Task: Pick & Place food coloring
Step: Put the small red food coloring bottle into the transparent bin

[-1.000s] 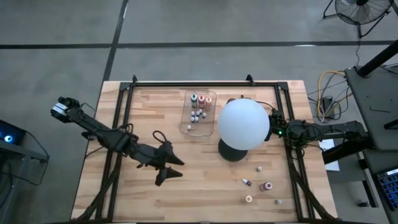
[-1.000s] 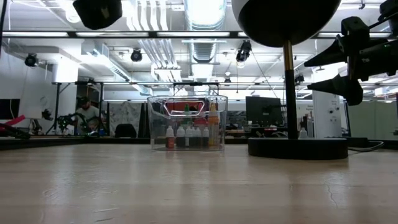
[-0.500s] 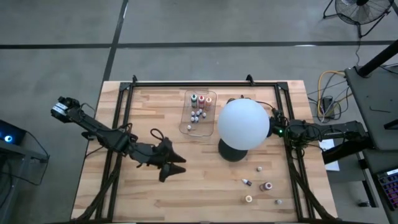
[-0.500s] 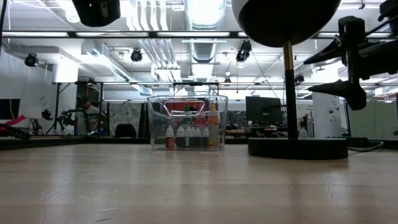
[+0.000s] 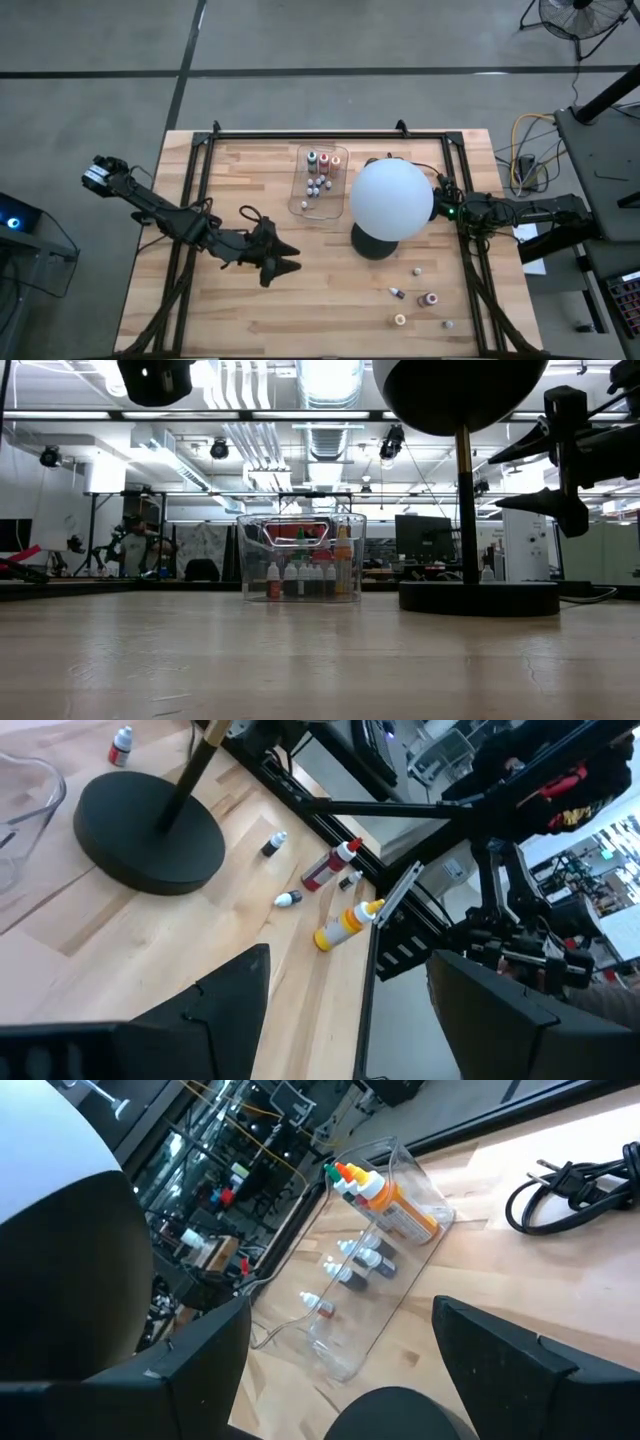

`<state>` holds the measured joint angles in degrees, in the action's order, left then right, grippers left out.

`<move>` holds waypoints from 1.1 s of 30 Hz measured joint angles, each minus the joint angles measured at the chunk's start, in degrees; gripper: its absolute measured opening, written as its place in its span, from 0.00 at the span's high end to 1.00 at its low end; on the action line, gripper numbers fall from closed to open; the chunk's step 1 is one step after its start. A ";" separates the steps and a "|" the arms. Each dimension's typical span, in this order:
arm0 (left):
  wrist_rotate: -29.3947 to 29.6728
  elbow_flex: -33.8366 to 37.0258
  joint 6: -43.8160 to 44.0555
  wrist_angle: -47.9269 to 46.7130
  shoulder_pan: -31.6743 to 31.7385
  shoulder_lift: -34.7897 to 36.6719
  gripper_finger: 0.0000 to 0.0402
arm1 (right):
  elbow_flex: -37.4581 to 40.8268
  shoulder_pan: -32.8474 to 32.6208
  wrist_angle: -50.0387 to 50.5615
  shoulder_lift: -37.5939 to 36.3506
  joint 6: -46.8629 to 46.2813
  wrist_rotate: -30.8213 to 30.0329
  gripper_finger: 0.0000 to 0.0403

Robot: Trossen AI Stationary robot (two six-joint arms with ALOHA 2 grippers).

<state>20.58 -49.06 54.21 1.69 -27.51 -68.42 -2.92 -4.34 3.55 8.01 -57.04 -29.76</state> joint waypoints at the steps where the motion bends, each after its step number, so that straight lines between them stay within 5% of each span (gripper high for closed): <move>1: 0.06 0.00 0.32 0.00 0.00 0.00 0.40 | 0.01 0.00 -0.02 0.00 0.02 0.00 0.25; 7: 0.09 0.00 2.51 -0.02 0.00 0.00 0.40 | -0.02 0.00 -0.01 0.07 -0.62 0.29 0.25; 20: 0.11 0.00 6.06 -0.02 0.00 0.00 0.40 | -0.01 0.04 0.09 0.53 15.69 2.92 0.25; 33: 0.11 0.00 5.93 0.00 0.00 0.00 0.40 | -4.69 0.04 11.20 13.19 21.26 6.40 0.25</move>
<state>20.69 -49.06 60.14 1.69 -27.51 -68.42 -7.62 -4.29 14.75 21.20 -35.77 -23.36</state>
